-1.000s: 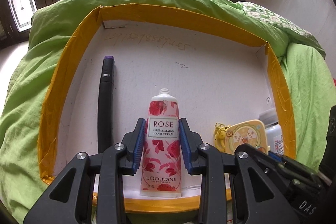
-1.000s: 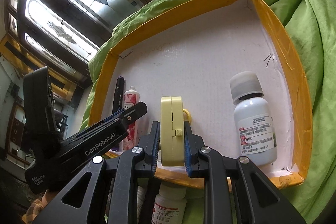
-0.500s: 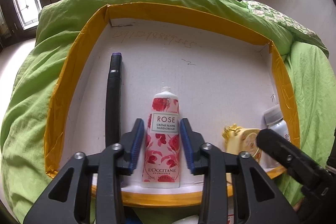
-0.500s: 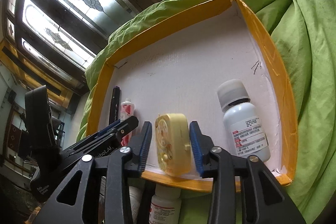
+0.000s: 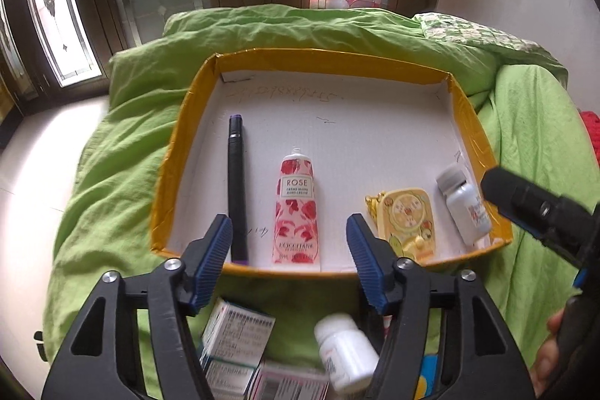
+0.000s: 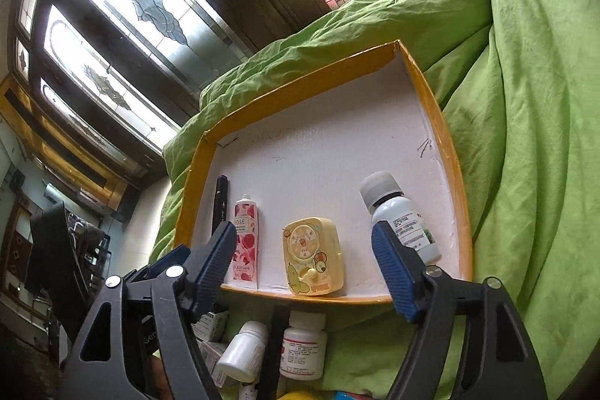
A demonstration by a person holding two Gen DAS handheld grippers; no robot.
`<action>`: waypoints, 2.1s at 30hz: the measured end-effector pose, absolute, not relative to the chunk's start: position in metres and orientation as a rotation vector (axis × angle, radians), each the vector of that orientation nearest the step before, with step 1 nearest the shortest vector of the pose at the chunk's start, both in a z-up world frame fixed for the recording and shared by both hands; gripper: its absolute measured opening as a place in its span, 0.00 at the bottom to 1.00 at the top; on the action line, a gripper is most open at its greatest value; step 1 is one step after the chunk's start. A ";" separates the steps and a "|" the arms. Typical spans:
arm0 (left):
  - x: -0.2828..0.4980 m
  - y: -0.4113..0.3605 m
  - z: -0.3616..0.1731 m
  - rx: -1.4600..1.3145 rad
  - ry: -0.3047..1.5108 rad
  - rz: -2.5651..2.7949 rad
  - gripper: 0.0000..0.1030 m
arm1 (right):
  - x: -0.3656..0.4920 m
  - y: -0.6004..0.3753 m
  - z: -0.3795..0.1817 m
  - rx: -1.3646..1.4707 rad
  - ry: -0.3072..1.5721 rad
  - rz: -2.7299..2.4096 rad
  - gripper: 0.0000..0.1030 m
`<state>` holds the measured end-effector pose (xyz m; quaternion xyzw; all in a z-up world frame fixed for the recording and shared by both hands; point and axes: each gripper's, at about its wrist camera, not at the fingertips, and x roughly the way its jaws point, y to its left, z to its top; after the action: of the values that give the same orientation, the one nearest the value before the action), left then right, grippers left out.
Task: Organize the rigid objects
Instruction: 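Lower the hand cream and yellow case into the tray and open both grippers, then withdraw both tools from the tray toward the remaining items, then grasp the small pink-labelled white box with the left gripper while the right gripper grasps a white pill bottle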
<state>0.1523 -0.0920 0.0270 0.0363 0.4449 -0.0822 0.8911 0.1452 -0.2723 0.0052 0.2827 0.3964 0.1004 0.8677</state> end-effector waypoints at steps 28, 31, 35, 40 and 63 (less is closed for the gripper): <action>0.034 -0.023 -0.011 -0.067 1.041 -0.136 0.75 | 0.070 -0.273 -0.015 0.661 1.016 0.285 0.99; 0.037 -0.022 -0.010 -0.123 1.039 -0.173 0.75 | 0.070 -0.270 -0.016 0.650 1.022 0.281 0.99; 0.035 -0.029 -0.014 -0.092 1.052 -0.187 0.75 | 0.070 -0.268 -0.018 0.642 1.039 0.277 0.99; 0.034 -0.046 -0.003 -0.051 0.982 -0.256 0.71 | 0.070 -0.269 -0.021 0.648 1.051 0.257 0.99; 0.085 -0.072 -0.022 -0.007 1.077 -0.326 0.15 | 0.071 -0.267 -0.027 0.637 1.061 0.242 0.99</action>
<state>0.0847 -0.0724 -0.0221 -0.0035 0.5106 -0.1543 0.8459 0.0706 -0.2668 -0.0269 0.2978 0.4962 0.1133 0.8077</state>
